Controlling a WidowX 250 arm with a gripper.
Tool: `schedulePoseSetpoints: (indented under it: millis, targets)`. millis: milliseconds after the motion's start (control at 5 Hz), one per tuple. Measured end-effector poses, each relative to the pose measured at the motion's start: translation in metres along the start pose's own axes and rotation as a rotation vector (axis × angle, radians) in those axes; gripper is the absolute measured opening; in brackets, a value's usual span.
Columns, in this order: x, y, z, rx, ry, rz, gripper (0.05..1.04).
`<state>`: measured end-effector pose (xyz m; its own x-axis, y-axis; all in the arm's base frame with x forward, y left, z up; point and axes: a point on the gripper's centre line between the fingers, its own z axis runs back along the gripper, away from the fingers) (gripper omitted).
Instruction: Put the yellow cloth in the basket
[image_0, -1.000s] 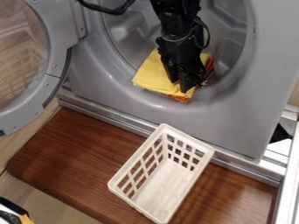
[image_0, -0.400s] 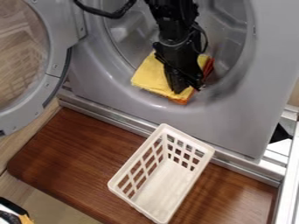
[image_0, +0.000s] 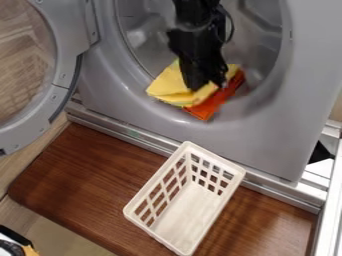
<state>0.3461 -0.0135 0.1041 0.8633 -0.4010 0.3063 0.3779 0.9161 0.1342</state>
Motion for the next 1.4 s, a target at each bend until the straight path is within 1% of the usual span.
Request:
schedulePoseSetpoints:
  millis: [200, 400, 600, 800, 1000, 1200, 1400]
  targets:
    - [0.001, 0.002, 0.025, 0.019, -0.026, 0.017, 0.050]
    - [-0.002, 0.006, 0.047, 0.050, -0.038, 0.031, 0.050]
    - [-0.010, -0.002, 0.074, 0.069, -0.048, 0.072, 0.050]
    - [-0.023, -0.022, 0.083, 0.071, -0.046, 0.103, 0.050]
    - [-0.034, -0.046, 0.073, 0.043, -0.016, 0.091, 0.050]
    - [-0.045, -0.060, 0.062, 0.025, 0.000, 0.110, 0.050]
    - [-0.059, -0.063, 0.042, 0.035, 0.079, 0.139, 0.050]
